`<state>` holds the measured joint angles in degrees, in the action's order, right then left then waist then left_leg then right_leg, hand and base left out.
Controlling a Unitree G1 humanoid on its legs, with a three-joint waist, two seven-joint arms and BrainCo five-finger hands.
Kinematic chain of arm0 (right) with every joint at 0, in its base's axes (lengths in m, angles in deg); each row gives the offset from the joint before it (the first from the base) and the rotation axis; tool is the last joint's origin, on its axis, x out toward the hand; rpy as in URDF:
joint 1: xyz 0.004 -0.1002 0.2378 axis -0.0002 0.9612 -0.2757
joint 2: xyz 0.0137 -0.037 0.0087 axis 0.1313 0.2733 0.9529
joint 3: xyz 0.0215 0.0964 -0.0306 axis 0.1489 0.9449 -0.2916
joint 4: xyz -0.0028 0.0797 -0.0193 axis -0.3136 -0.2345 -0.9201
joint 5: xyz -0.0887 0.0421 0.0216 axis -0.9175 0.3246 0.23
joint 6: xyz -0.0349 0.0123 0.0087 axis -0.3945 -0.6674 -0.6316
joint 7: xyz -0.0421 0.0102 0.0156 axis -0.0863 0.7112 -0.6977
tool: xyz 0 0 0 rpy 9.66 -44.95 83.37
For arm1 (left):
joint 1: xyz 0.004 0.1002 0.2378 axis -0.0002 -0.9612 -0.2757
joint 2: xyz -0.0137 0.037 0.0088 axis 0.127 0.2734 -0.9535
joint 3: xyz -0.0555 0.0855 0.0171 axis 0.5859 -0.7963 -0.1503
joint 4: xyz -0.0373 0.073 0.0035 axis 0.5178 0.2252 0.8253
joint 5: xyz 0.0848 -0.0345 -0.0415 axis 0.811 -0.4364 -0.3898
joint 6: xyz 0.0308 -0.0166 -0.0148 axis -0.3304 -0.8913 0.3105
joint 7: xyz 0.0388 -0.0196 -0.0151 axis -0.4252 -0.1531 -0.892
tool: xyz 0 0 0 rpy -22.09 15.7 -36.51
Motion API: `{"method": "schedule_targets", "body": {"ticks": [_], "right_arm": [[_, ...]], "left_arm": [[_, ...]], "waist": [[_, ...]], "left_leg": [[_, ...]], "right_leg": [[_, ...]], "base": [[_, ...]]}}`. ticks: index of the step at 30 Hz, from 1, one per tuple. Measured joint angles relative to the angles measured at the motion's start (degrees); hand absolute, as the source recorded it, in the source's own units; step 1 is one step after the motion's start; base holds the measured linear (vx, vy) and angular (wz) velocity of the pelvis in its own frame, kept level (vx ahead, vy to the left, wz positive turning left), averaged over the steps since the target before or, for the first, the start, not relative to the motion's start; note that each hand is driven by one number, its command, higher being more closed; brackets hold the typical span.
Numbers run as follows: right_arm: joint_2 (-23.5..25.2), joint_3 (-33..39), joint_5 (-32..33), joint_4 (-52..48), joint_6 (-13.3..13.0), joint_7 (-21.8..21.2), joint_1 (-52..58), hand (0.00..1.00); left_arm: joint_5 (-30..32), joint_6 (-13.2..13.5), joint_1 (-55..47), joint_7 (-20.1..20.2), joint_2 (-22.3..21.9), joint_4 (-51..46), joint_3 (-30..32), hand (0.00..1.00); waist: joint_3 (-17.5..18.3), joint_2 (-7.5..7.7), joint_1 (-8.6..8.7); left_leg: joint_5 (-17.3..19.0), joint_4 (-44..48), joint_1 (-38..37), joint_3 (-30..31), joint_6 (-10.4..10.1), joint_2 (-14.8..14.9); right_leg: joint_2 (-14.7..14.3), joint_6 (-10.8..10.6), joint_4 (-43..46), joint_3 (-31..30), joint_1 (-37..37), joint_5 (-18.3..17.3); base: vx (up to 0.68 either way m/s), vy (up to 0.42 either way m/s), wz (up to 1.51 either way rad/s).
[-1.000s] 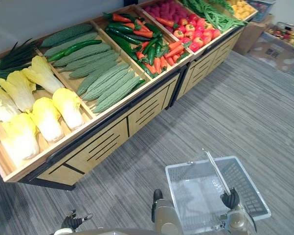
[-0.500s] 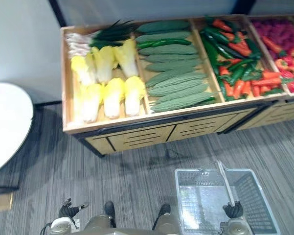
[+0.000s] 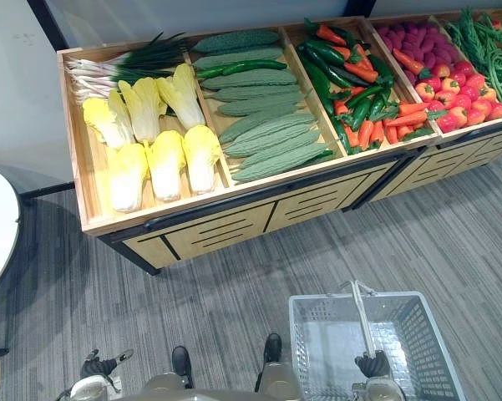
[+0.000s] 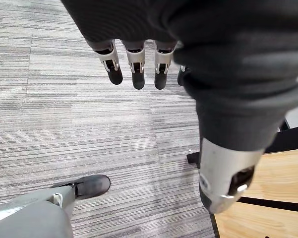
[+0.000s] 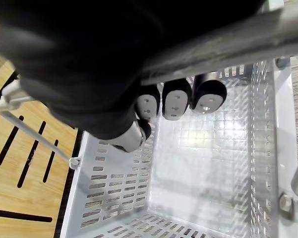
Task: Pick vegetable in the basket
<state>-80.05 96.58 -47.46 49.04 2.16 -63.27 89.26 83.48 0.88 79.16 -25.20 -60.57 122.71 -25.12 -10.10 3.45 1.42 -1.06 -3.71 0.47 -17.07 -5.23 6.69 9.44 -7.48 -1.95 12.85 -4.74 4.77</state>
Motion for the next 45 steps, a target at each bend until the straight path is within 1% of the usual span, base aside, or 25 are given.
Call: {"method": "schedule_targets", "body": {"ticks": [5,11,12,13,14,15,17,18,19,22,25,29,32,35,39,42,44,45], "right_arm": [[0.0,0.0,0.0,0.0,0.0,0.0,0.0,1.00],[0.0,0.0,0.0,0.0,0.0,-1.2,0.2,1.00],[0.0,0.0,0.0,0.0,-0.1,-1.2,0.5,1.00],[0.0,0.0,0.1,0.0,-0.2,-1.2,1.0,1.00],[0.1,0.0,0.1,0.0,-0.2,-1.1,1.8,1.00],[0.2,0.0,0.1,0.0,-0.2,-1.1,2.2,1.00],[0.5,0.0,0.1,0.0,-0.6,-1.0,3.2,1.00],[0.6,0.0,0.1,0.0,-0.6,-0.9,3.3,1.00],[0.8,0.0,0.1,0.0,-0.7,-0.8,3.4,1.00],[1.3,0.0,0.0,0.0,-1.4,0.2,3.8,1.00],[1.4,-0.1,0.0,-0.1,-1.5,0.4,4.0,1.00],[1.3,-1.2,-0.5,-0.6,-1.6,0.9,3.9,1.00],[1.0,-2.5,-0.7,-0.8,-1.7,1.1,3.4,1.00],[0.4,-4.1,-0.8,-1.0,-1.7,0.8,2.9,1.00],[-0.7,-6.7,-1.1,-2.5,-1.7,0.1,1.1,1.00],[-1.2,-7.7,-1.2,-2.8,-1.7,0.1,-0.5,1.00],[-1.3,-9.0,-1.2,-3.8,-1.8,0.0,-2.4,1.00],[-1.2,-9.2,-1.2,-4.2,-1.8,0.0,-2.7,1.00]], "left_arm": [[0.0,0.0,0.0,0.0,0.0,0.0,0.0,0.00],[-0.2,0.0,0.0,-0.1,-0.1,-0.3,0.9,0.00],[-1.9,0.0,0.0,-0.7,-0.8,-2.1,2.4,0.00],[-3.2,0.0,-0.3,-1.5,-1.8,-5.3,3.8,0.00],[-4.5,0.0,-0.6,-3.4,-3.5,-10.7,5.0,0.00],[-4.8,0.1,-0.8,-4.6,-4.4,-14.0,5.2,0.00],[-5.9,2.2,-1.1,-10.3,-7.5,-25.9,5.0,0.00],[-6.0,2.6,-1.1,-11.6,-8.0,-28.6,5.0,0.00],[-5.4,3.4,-1.0,-14.0,-8.8,-32.9,5.0,0.00],[-3.2,4.6,0.4,-18.6,-9.1,-39.3,4.9,0.00],[-1.3,4.6,1.8,-21.9,-9.1,-43.1,4.9,0.00],[-1.2,4.6,3.3,-24.7,-9.0,-46.7,5.9,0.00],[-1.2,4.5,6.5,-26.1,-8.2,-46.7,6.7,0.00],[-1.2,4.3,9.9,-26.7,-7.0,-46.7,6.7,0.00],[-1.1,3.0,14.6,-27.0,-2.7,-45.5,6.8,0.00],[-1.1,1.5,17.9,-27.0,-0.5,-42.6,6.9,0.00],[-1.0,0.5,21.4,-27.0,2.1,-39.7,7.3,0.00],[-1.0,0.0,22.1,-27.0,2.8,-39.2,7.3,0.00]], "waist": [[0.0,0.00,-0.02],[0.2,-0.12,-0.03],[0.2,-0.24,-0.01],[0.3,-0.44,-0.03],[0.4,-0.71,-0.09],[0.4,-0.91,-0.06],[0.8,-1.62,-0.14],[0.9,-1.80,-0.15],[1.1,-2.13,-0.20],[1.5,-2.78,-0.23],[1.5,-2.87,-0.13],[1.6,-2.72,-0.19],[1.5,-2.64,0.07],[1.4,-2.36,0.13],[0.8,-1.63,0.49],[-0.1,-1.27,0.59],[-1.6,-0.92,1.48],[-2.0,-0.84,1.57]], "left_leg": [[0.0,0.0,-0.1,0.0,0.0,0.0],[0.0,0.0,-0.9,0.4,0.0,0.0],[-0.1,0.0,-0.8,0.7,0.1,0.0],[-0.2,0.0,-0.6,1.2,0.1,-0.1],[-0.5,0.0,-0.4,2.3,0.2,-0.2],[-0.6,0.0,-0.2,3.0,0.2,-0.2],[-1.1,0.0,0.4,4.6,0.3,-0.3],[-1.2,-0.1,0.4,5.0,0.3,-0.4],[-1.2,-0.1,0.4,5.3,0.4,-0.4],[-1.3,-0.1,0.3,5.2,0.5,-0.4],[-1.2,-0.1,0.2,5.0,0.4,-0.4],[-1.0,-0.2,0.3,3.5,0.1,-0.3],[-1.0,-0.2,0.4,3.0,0.2,-0.2],[-1.0,-0.2,0.5,2.9,0.2,-0.1],[-1.1,-0.1,2.2,2.7,0.3,-0.1],[-1.1,-0.1,2.2,2.8,0.3,-0.2],[-1.1,-0.1,2.5,3.2,0.3,-0.3],[-1.1,-0.1,2.5,3.2,0.3,-0.3]], "right_leg": [[0.0,0.0,0.0,0.0,0.1,0.0],[0.0,0.0,-0.1,0.2,1.1,0.0],[0.0,0.0,-0.1,0.4,1.2,0.0],[0.0,0.1,-0.1,0.8,1.2,-0.1],[0.1,0.2,-0.1,1.8,1.5,-0.2],[0.2,0.3,-0.1,2.5,1.8,-0.3],[0.3,0.8,0.0,3.6,2.1,-0.7],[0.3,0.9,0.0,3.7,2.1,-0.7],[0.3,0.9,0.2,3.7,2.1,-0.7],[0.3,0.9,0.5,3.3,2.0,-0.7],[0.3,1.0,0.7,2.5,1.7,-0.7],[0.0,1.0,1.1,0.4,0.4,-0.7],[-0.2,1.0,1.1,-0.4,-0.1,-0.7],[-0.3,1.0,1.1,-0.7,-0.4,-0.7],[-0.5,0.7,1.4,-1.6,-2.8,-0.3],[-0.6,0.7,1.4,-2.4,-3.2,-0.2],[-0.6,0.8,1.4,-2.9,-3.9,-0.1],[-0.7,0.8,1.4,-3.2,-4.0,0.0]], "base": [[0.00,0.000,0.00],[0.00,-0.001,0.02],[-0.01,-0.007,0.12],[-0.02,-0.013,0.26],[-0.01,-0.013,0.33],[-0.01,-0.016,0.45],[-0.02,-0.011,0.34],[-0.02,-0.006,0.11],[-0.02,-0.003,0.03],[-0.01,0.001,-0.01],[-0.02,0.003,-0.07],[-0.01,0.003,-0.19],[0.01,-0.007,-0.10],[0.02,-0.008,-0.07],[0.01,-0.002,-0.09],[0.03,-0.004,-0.13],[0.03,-0.003,-0.13],[0.01,-0.003,-0.16]]}}
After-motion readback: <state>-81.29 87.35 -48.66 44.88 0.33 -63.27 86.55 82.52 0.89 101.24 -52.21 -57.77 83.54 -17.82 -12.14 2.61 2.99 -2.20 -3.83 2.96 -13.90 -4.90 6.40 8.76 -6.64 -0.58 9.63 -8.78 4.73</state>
